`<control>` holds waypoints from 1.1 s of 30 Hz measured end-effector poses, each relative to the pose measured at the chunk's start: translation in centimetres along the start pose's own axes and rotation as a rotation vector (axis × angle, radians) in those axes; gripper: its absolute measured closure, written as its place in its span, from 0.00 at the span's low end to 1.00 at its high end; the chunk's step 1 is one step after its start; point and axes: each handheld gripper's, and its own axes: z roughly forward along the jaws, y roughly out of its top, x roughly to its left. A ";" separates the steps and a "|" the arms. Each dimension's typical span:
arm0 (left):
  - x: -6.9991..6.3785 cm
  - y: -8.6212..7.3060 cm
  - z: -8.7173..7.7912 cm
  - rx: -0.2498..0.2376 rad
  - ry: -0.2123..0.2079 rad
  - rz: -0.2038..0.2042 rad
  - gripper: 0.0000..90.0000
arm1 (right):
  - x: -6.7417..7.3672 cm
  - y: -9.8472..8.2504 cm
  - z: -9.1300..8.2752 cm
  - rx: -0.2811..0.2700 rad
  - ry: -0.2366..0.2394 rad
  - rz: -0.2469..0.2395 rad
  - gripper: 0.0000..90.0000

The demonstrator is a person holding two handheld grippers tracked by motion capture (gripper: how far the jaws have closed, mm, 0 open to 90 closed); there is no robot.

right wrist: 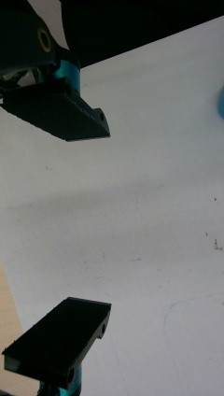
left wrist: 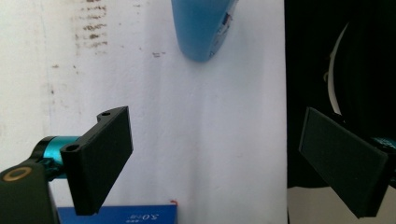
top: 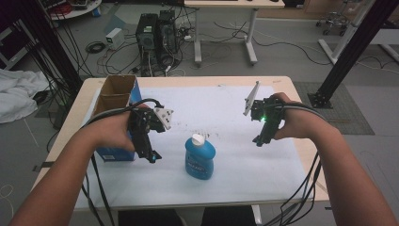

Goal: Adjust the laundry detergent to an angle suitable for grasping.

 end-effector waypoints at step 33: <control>1.6 1.6 0.3 0.285 0.012 -0.128 0.06 | 0.5 2.1 0.0 0.012 0.007 -0.040 0.14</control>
